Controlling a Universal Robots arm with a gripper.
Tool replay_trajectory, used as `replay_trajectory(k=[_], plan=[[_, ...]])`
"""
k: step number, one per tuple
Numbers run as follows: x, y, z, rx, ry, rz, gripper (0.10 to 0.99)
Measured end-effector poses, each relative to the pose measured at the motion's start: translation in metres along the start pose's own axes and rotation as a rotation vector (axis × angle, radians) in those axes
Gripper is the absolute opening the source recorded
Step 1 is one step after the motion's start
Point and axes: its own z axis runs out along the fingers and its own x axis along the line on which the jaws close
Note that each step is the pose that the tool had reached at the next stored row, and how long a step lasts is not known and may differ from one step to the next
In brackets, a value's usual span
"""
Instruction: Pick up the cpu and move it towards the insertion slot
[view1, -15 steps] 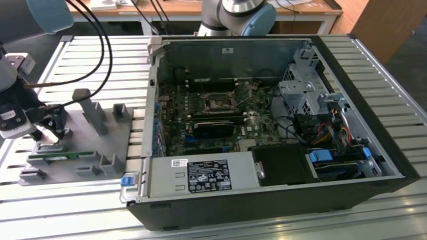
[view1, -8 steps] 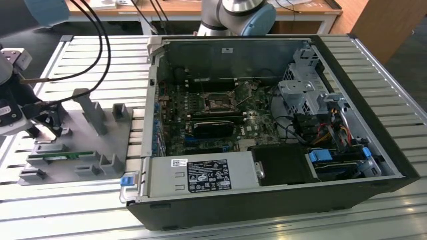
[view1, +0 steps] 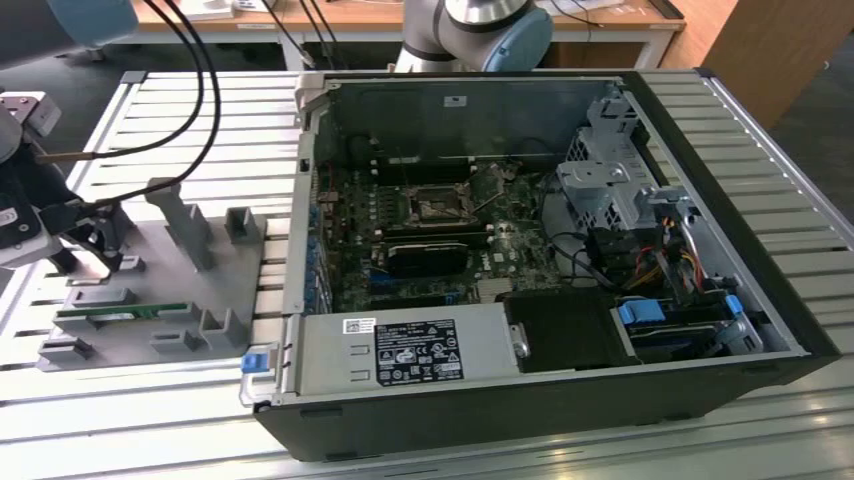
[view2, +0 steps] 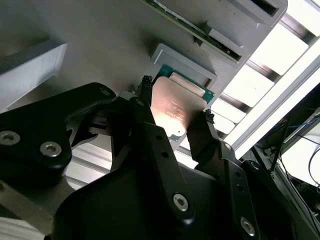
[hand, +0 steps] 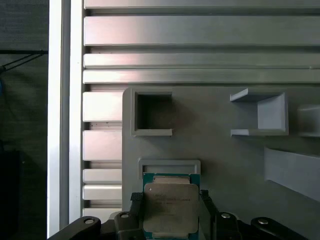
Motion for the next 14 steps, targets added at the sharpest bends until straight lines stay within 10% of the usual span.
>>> replay_trajectory(k=[14], plan=[[0.0001,0.0006,-0.0138,0.000,0.0000,0.000,0.529]])
